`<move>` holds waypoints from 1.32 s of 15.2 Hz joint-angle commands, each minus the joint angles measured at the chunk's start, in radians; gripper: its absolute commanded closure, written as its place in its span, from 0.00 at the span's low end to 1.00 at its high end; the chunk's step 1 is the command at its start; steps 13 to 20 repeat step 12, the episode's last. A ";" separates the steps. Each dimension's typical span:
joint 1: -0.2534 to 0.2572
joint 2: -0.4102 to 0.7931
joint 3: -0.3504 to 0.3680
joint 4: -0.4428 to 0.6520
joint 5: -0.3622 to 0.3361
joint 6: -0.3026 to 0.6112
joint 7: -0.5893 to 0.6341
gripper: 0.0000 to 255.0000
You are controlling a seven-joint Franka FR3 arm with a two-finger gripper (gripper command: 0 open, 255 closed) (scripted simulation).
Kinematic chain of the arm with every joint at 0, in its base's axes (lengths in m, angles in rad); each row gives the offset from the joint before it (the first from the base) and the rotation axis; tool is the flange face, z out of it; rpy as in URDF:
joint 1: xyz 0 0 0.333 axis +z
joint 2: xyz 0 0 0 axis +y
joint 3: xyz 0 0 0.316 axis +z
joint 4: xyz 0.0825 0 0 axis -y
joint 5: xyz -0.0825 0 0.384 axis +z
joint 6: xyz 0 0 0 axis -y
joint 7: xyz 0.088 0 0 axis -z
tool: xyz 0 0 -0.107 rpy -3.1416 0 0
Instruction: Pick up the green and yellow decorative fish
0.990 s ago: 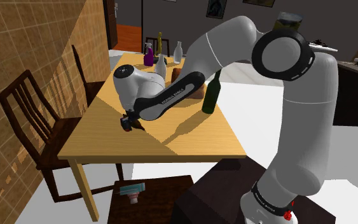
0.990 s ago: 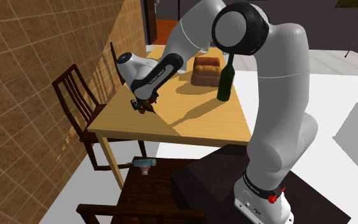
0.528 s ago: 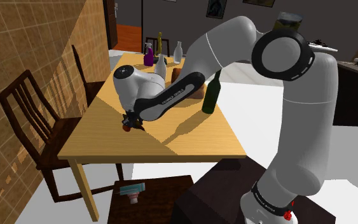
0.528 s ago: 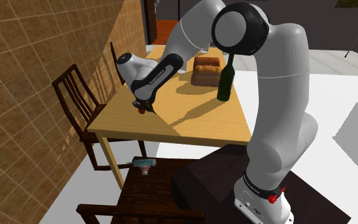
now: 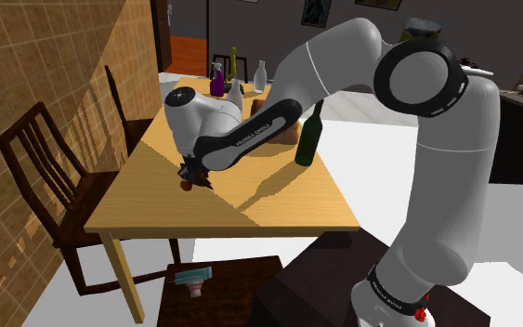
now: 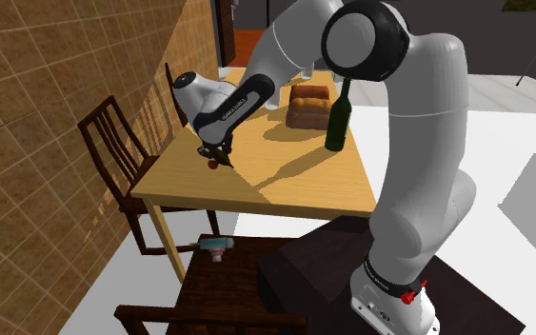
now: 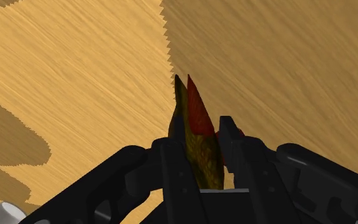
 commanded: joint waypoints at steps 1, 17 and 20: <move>-0.004 -0.018 0.006 0.004 0.015 -0.018 -0.016 1.00; -0.015 -0.083 0.026 0.040 0.075 -0.100 -0.080 1.00; -0.015 -0.083 0.026 0.040 0.075 -0.100 -0.080 1.00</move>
